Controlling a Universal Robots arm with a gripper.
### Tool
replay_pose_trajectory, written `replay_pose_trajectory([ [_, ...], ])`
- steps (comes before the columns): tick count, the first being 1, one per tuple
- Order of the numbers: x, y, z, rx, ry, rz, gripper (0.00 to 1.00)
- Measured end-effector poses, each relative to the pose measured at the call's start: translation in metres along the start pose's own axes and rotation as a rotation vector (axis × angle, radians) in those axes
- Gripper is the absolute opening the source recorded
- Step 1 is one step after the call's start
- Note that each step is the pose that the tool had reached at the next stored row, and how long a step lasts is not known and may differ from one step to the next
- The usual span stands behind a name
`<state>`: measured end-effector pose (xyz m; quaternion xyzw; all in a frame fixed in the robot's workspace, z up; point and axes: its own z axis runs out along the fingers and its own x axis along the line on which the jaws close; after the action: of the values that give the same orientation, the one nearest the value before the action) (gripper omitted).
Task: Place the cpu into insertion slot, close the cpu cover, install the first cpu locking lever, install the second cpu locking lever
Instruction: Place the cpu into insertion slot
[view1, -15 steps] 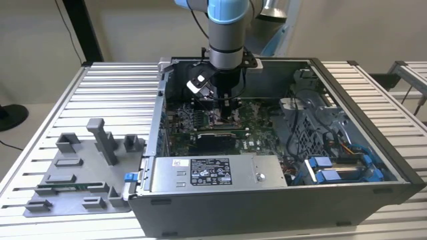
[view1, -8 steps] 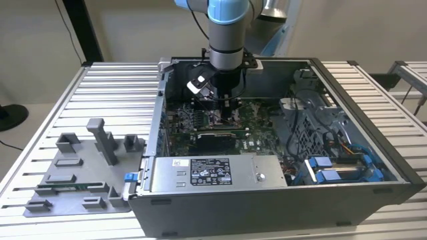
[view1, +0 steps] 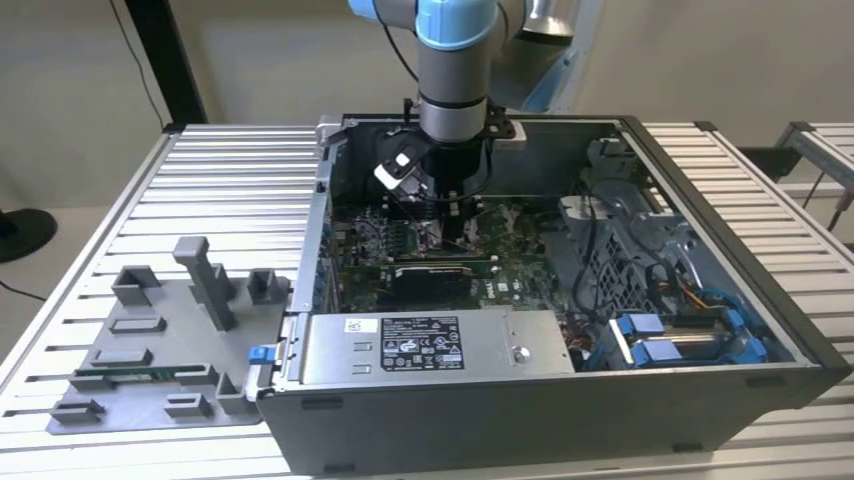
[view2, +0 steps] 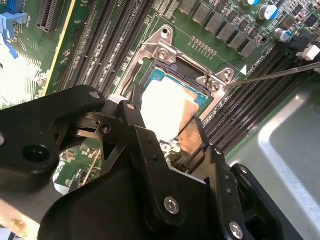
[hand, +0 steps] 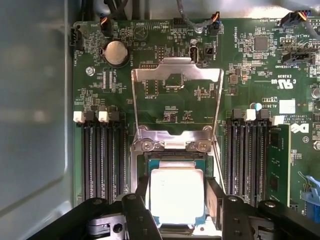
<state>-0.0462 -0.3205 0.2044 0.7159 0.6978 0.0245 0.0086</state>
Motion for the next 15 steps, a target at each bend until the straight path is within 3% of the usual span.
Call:
replay_pose_trajectory([
  [15, 0.0012, -0.0002, 0.0039, -0.0001, -0.0008, 0.0, 0.0],
])
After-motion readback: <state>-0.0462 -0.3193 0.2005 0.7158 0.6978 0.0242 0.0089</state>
